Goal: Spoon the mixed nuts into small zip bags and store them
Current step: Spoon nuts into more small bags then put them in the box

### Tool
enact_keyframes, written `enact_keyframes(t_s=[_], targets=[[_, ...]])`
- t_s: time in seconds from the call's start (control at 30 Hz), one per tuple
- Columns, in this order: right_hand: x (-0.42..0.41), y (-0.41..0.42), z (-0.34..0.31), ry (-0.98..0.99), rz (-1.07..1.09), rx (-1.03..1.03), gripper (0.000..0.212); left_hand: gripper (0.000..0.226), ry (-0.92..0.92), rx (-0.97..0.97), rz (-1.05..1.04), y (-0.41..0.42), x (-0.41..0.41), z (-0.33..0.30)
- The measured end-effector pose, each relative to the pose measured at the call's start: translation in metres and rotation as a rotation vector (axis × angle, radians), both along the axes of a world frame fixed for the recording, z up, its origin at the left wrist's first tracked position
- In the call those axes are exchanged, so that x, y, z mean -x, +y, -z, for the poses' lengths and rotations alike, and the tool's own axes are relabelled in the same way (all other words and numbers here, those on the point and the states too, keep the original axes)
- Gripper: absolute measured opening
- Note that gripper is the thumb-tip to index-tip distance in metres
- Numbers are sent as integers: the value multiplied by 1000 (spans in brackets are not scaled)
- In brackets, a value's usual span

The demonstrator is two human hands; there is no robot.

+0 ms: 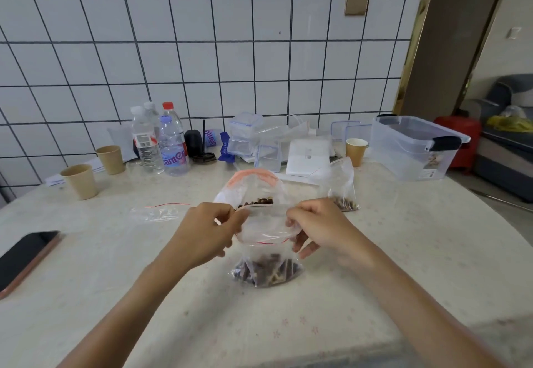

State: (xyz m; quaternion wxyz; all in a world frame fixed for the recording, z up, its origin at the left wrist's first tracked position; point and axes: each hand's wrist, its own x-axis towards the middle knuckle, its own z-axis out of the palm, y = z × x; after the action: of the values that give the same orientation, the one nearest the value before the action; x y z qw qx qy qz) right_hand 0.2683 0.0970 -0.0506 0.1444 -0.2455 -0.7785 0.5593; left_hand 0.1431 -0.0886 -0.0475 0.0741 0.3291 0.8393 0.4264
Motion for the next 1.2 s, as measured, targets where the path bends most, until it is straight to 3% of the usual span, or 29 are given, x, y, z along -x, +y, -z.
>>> enact_keyframes(t_s=[0.13,0.3,0.47,0.6,0.73,0.83,0.93,1.07,1.13,1.2], targets=[[-3,4,0,64,-64,318,26,43,-485,-195,159,-2,1,-6],[-13,16,-3,166,-188,510,21,36,-666,-325,325,-11,9,-6],[-18,14,-12,206,-138,354,9,30,-590,-404,187,-9,7,-9],[-16,5,-17,301,32,41,17,13,-407,-445,22,-3,0,-17],[-9,-4,-17,342,159,-463,25,26,226,-246,-121,4,-4,-21],[-3,-3,-20,292,196,-545,29,23,546,-30,-104,9,-8,-23],[-2,1,-27,193,167,-404,16,22,519,113,-70,10,-1,-21],[-8,6,-32,61,53,-12,11,51,264,184,25,16,4,-24],[-12,6,-36,37,4,87,8,40,81,115,88,21,4,-26],[-14,10,-38,55,-43,168,18,31,-13,50,119,23,7,-29]])
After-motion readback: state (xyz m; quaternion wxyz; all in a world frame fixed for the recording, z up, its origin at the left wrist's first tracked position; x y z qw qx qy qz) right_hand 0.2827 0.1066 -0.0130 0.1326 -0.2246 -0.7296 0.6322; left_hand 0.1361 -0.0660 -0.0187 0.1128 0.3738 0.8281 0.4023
